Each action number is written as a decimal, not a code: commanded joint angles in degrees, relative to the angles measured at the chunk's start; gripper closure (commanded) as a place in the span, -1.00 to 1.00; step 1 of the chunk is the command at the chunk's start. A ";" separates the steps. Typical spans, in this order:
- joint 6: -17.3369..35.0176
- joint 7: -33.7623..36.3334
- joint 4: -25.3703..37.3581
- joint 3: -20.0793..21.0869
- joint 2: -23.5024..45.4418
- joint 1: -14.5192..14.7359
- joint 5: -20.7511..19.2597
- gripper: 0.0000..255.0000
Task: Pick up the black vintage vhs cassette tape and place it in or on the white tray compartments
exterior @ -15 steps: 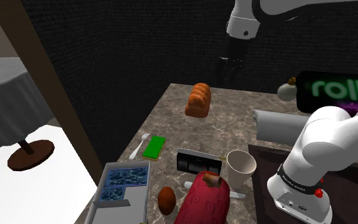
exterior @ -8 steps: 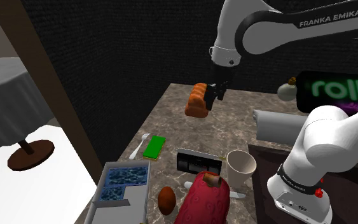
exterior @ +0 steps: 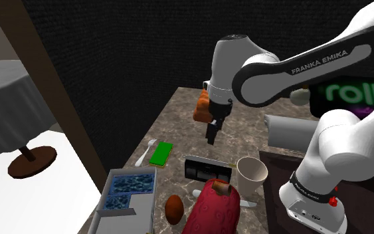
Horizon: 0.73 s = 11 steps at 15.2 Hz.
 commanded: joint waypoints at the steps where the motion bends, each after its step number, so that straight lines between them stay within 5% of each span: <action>1: 3.53 -0.50 -1.05 1.60 2.75 1.53 0.52 -1.00; 7: 14.38 -2.10 -3.86 6.06 12.15 5.18 0.94 -1.00; 11: 18.08 -1.86 -4.76 6.75 15.03 5.07 0.65 -1.00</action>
